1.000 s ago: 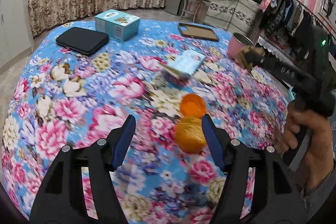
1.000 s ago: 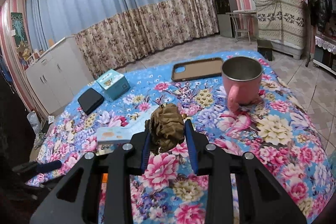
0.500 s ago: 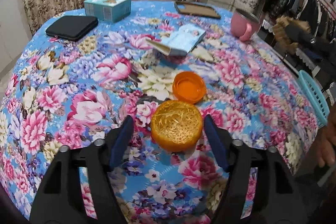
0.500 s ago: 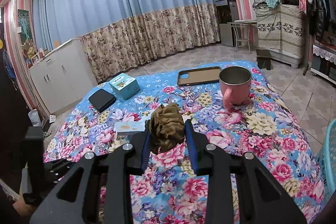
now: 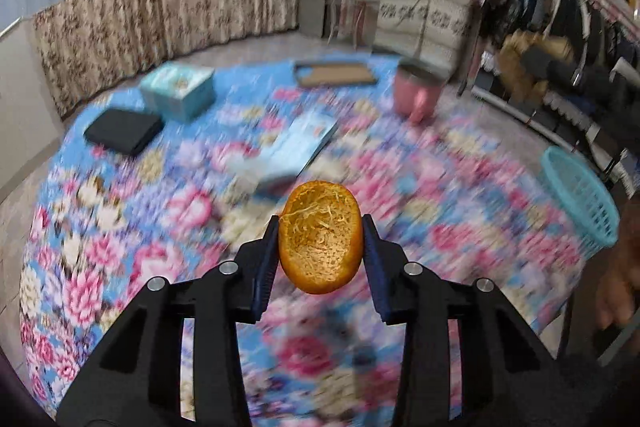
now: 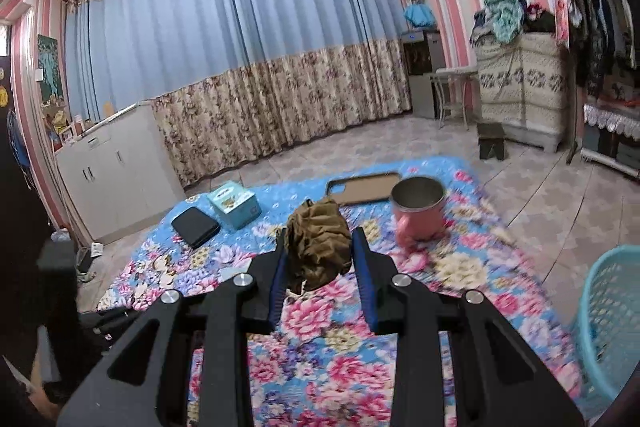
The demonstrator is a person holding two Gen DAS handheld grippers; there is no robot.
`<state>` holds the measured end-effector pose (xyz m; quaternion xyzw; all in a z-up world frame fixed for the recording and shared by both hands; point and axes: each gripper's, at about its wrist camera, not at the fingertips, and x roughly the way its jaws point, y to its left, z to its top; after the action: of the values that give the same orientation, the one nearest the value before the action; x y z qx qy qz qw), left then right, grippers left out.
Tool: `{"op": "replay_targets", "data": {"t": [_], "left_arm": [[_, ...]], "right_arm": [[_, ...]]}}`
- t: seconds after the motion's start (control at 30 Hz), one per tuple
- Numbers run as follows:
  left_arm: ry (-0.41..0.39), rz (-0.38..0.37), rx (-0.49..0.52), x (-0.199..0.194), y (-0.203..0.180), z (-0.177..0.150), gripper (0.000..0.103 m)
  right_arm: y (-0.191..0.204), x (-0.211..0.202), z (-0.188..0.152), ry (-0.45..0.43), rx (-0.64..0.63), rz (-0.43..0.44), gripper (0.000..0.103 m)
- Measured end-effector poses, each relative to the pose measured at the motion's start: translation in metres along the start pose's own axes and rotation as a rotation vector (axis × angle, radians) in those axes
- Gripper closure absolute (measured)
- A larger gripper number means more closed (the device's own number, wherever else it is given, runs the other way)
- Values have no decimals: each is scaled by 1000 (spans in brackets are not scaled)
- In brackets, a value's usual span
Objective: Collect trash
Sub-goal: 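Carry the orange peel half and brown cloth toward the blue basket with both grippers, then open both grippers over the blue basket to drop the peel and cloth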
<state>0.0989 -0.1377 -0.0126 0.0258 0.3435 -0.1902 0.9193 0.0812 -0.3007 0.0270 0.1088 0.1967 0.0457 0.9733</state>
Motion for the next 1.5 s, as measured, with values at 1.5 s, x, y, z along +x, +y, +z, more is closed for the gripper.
{"op": "replay_targets", "data": {"t": [1.5], "left_arm": [[50, -476, 234, 89, -379, 58, 36]], "right_arm": [[-313, -182, -38, -16, 177, -553, 56]]}}
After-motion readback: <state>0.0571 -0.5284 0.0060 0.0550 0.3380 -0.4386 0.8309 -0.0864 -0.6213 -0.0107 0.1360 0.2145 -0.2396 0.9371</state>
